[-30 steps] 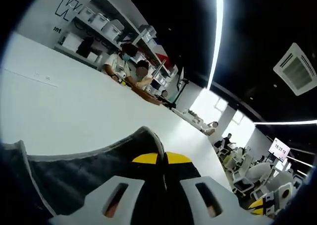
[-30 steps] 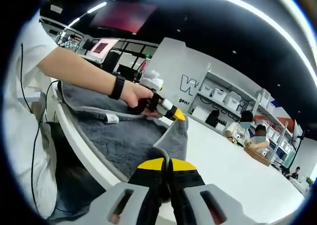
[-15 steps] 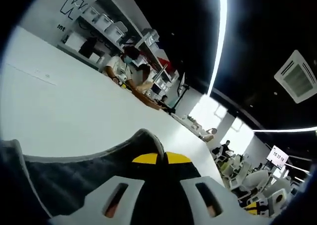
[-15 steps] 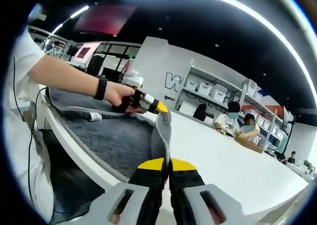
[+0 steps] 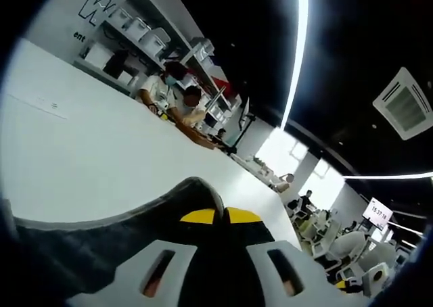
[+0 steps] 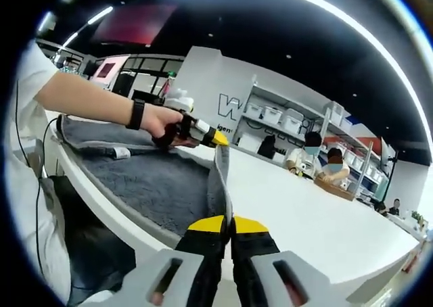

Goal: Open the folded towel by lifting each exposed corner and separating the folded layers until the towel lies flat within the target outline without major curled edges

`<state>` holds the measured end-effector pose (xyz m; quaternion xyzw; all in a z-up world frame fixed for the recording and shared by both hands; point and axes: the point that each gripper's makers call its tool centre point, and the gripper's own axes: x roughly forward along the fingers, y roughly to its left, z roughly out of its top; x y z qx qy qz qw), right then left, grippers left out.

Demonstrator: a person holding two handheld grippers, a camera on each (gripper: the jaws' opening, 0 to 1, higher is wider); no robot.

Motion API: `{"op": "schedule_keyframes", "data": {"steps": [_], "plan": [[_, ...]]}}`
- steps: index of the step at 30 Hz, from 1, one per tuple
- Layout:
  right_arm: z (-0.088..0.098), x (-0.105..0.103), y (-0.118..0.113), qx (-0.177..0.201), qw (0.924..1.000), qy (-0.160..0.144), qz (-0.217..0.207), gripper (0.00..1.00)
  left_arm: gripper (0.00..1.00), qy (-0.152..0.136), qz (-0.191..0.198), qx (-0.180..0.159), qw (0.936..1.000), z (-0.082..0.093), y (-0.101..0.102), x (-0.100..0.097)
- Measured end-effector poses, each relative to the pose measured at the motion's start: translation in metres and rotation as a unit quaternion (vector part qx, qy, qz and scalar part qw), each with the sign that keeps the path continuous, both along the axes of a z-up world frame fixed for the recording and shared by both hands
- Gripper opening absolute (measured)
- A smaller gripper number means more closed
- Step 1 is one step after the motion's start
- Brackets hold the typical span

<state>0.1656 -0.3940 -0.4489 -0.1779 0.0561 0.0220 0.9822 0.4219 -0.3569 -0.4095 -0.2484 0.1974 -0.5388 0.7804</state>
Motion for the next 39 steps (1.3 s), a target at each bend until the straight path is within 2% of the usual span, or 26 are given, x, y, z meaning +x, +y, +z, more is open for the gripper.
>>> {"op": "schedule_keyframes", "data": {"steps": [16, 25, 28, 29, 30, 35, 39], "plan": [[-0.006, -0.001, -0.005, -0.002, 0.9999, 0.012, -0.008, 0.00, 0.04, -0.009, -0.001, -0.001, 1.0000, 0.001, -0.015, 0.001], [-0.011, -0.001, -0.010, -0.004, 0.9995, 0.023, -0.020, 0.00, 0.07, 0.007, 0.003, 0.002, 1.0000, -0.008, -0.031, 0.005], [-0.013, -0.001, -0.012, -0.003, 0.9994, 0.026, -0.023, 0.00, 0.09, 0.011, 0.002, 0.002, 0.9999, -0.010, -0.033, 0.005], [-0.013, -0.001, -0.012, -0.003, 0.9993, 0.027, -0.024, 0.00, 0.11, 0.021, -0.005, -0.005, 0.9998, -0.011, -0.037, 0.002], [-0.015, -0.001, -0.013, -0.002, 0.9992, 0.030, -0.027, 0.00, 0.13, 0.044, -0.010, -0.021, 0.9988, -0.010, -0.040, -0.001], [-0.017, -0.002, -0.018, -0.003, 0.9988, 0.032, -0.037, 0.01, 0.18, 0.028, -0.008, -0.011, 0.9995, -0.012, -0.041, 0.000], [-0.017, -0.002, -0.020, -0.004, 0.9984, 0.033, -0.045, 0.02, 0.26, 0.028, -0.012, -0.032, 0.9990, -0.007, -0.042, -0.001]]}}
